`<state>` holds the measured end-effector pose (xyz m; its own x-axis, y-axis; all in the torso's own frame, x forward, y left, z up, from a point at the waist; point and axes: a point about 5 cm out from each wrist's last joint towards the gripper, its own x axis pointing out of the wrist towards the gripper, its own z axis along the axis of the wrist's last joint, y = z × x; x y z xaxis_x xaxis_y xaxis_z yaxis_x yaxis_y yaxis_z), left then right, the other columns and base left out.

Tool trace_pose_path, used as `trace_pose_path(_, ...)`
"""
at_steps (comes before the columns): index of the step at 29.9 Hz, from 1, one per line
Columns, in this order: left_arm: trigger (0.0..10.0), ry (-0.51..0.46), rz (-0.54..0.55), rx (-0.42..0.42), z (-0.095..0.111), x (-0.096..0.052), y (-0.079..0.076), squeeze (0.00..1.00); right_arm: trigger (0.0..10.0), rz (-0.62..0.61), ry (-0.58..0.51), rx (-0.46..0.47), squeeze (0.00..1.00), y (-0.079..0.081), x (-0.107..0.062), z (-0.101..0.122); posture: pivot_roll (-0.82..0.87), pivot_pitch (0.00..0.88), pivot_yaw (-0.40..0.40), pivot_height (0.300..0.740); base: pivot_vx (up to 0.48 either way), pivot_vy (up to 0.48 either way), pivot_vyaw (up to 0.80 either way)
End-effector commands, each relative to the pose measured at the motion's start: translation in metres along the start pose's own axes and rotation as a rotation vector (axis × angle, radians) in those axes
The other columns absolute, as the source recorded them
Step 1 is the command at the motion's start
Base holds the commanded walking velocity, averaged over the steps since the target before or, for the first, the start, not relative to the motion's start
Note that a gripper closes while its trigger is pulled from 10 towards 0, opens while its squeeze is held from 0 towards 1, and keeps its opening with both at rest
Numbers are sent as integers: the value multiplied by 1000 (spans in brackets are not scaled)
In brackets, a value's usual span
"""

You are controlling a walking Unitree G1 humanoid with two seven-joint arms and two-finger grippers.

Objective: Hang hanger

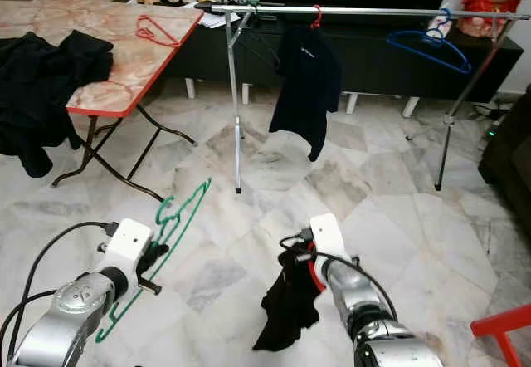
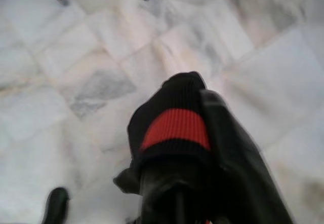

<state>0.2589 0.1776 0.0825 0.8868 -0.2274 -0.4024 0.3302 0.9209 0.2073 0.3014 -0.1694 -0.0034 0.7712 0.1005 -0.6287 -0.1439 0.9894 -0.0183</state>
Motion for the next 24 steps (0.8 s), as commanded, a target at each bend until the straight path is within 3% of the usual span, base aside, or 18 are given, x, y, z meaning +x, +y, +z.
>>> trace_pose_path(1, 10000, -18, 44, 5, 2, 2, 4, 0, 10000, -42, -13, 205, 0, -2, 1, 4, 65, 0, -71, 740, 0, 0, 0)
trace_pose_path(2, 10000, -13, 52, 9, 0, 3, 5, 0, 10000, -79, 3, 366, 0, -5, 0, 0, 65, 0, -74, 740, 0, 0, 0)
trace_pose_path(3, 10000, -13, 52, 9, 0, 3, 5, 0, 10000, -79, 3, 366, 0, -5, 0, 0, 65, 0, -74, 740, 0, 0, 0)
trace_pose_path(5, 10000, -5, 55, 28, -2, 4, 3, 0, 10000, -132, 18, 455, 0, -13, -1, -4, 67, 0, -75, 740, 0, 0, 0)
trace_pose_path(6, 10000, 0, 51, 34, -4, 4, 1, 0, 10000, -194, 34, 454, 0, -23, -4, -9, 71, 0, -79, 740, 0, 0, 0)
trace_pose_path(8, 10000, 1, 46, 47, -4, 4, -1, 0, 10000, -323, 41, 454, 0, -45, -10, -12, 81, 0, -84, 740, 0, 0, 0)
trace_pose_path(11, 10000, -2, 59, 46, -4, 3, 1, 0, 10000, -573, 3, 635, 0, -91, -25, -6, 87, 0, -88, 740, 0, 0, 0)
trace_pose_path(12, 10000, -2, 68, 44, -5, 3, 3, 0, 10000, -681, -57, 695, 0, -118, -36, 10, 87, 0, -88, 740, 0, 0, 0)
trace_pose_path(13, 10000, -2, 71, 44, -5, 2, 3, 0, 10000, -707, -79, 693, 0, -126, -39, 18, 87, 0, -88, 740, 0, 0, 0)
trace_pose_path(15, 10000, -3, 72, 47, -5, 3, 3, 0, 10000, -719, -183, 562, 0, -141, -46, 55, 83, 0, -90, 740, 0, 0, 0)
trace_pose_path(16, 10000, -3, 74, 48, -6, 3, 3, 0, 10000, -674, -266, 449, 0, -141, -47, 83, 69, 0, -88, 740, 0, 0, 0)
trace_pose_path(18, 10000, -4, 75, 49, -6, 3, 3, 0, 10000, -594, -367, 304, 0, -134, -48, 118, 64, 0, -88, 740, 0, 0, 0)
trace_pose_path(20, 10000, -4, 74, 47, -6, 3, 2, 0, 10000, -477, -431, 136, 0, -117, -45, 144, 64, 0, -88, 740, 0, 0, 0)
trace_pose_path(21, 10000, -5, 67, 44, -6, 4, -1, 0, 10000, -362, -429, -64, 0, -96, -38, 153, 64, 0, -88, 740, 0, 0, 0)
trace_pose_path(22, 10000, -5, 63, 42, -6, 4, -2, 0, 10000, -319, -412, -149, 0, -87, -34, 153, 64, 0, -88, 740, 0, 0, 0)
trace_pose_path(24, 10000, -4, 47, 40, -6, 4, -4, 0, 10000, -233, -346, -436, 0, -64, -24, 144, 65, 0, -89, 740, 0, 0, 0)
